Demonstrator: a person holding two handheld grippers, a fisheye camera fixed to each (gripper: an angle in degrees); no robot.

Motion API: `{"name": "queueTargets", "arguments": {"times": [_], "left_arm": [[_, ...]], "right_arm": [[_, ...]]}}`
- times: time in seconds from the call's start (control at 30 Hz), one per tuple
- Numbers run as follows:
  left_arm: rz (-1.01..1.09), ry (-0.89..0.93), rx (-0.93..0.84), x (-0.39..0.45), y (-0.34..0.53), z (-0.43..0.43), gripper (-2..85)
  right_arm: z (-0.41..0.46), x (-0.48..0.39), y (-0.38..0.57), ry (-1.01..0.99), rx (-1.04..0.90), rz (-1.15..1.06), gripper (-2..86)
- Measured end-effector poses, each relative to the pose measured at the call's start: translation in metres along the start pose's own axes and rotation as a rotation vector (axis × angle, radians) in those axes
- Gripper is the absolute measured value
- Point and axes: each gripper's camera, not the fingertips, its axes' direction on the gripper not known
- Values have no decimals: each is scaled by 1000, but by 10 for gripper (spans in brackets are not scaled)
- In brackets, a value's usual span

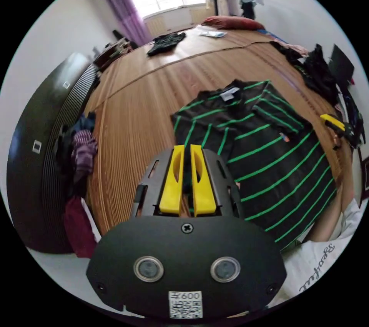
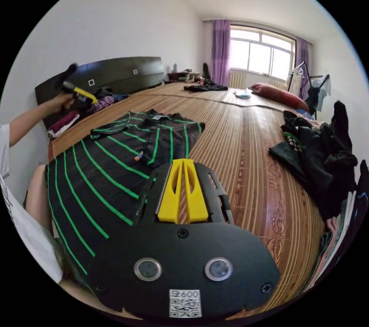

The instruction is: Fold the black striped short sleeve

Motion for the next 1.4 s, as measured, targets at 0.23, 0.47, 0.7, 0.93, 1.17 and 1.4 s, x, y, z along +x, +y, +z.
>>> {"name": "queueTargets", "arguments": {"times": [0.23,0.47,0.7,0.93,1.17,1.4], "left_arm": [[3,215,-19,-33,106,89,17],[96,153,88,-64,170,35,18],[80,237,131,-80,311,-29,21],[84,252,100,-100,372,-22,27],[-6,456,139,-195,457,-54,67],[-136,817,100,-299,531,-42,86]], "right_arm": [[113,-51,-11,128,-377,-59,-8],[92,-53,2,163,-396,30,-8],[-35,-122,94,-36,-234,59,-8],[-25,-160,155,25,-508,-37,-8],[-103,-131,194,-48,-442,1,-5],[-147,-72,212,-361,-486,221,62]]}}
